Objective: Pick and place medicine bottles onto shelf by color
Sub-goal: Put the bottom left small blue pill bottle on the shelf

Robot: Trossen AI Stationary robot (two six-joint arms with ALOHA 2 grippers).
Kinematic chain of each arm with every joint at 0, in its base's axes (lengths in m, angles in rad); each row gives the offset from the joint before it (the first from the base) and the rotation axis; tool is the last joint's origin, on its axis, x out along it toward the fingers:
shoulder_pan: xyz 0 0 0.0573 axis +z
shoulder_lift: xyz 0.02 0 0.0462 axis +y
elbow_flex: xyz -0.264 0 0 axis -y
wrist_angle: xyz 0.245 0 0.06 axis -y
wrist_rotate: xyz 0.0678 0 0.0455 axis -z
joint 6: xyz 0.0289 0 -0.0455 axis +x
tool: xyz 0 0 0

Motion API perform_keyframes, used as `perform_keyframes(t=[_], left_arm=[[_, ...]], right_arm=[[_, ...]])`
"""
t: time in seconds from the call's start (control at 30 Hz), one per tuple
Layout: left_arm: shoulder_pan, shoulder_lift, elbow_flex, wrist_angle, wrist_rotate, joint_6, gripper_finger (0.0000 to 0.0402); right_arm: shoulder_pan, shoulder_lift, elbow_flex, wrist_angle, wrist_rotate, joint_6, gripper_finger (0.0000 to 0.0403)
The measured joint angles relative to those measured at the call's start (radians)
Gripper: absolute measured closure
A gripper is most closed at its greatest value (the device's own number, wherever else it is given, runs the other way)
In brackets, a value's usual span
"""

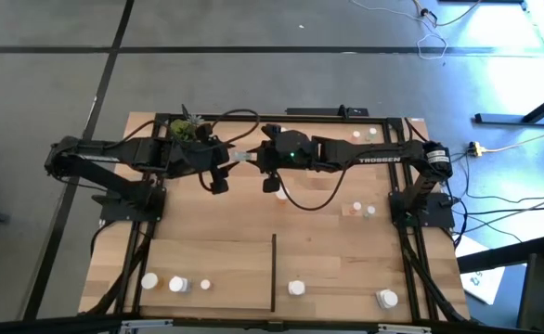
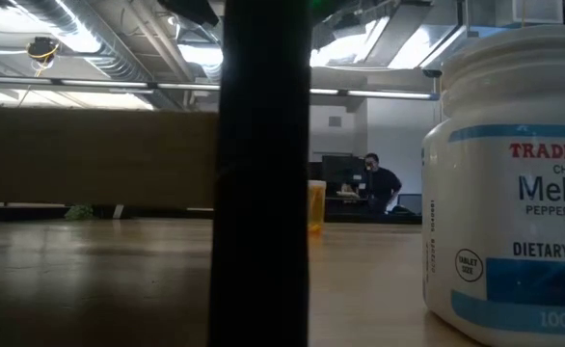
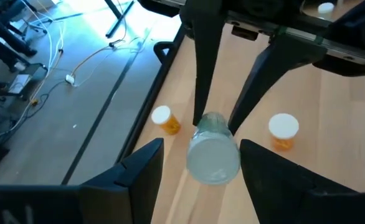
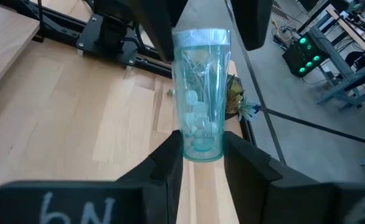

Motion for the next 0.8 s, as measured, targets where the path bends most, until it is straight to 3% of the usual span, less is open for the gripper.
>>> perform_keyframes(t=[0.17, 0.57, 0.8], left_arm=[[0.0, 0.0, 0.0, -0.001, 0.025, 0.002, 0.0211], [0.0, 0.009, 0.0, -0.004, 0.051, 0.002, 0.0295], [0.0, 0.009, 0.0, -0.004, 0.051, 0.002, 0.0305]], right_arm=[[0.0, 0.0, 0.0, 0.0, 0.0, 0.0, 0.0297], [0.0, 0.001, -0.001, -0.003, -0.001, 0.001, 0.0297], [0.0, 0.001, -0.001, -0.001, 0.0, 0.003, 0.0297]])
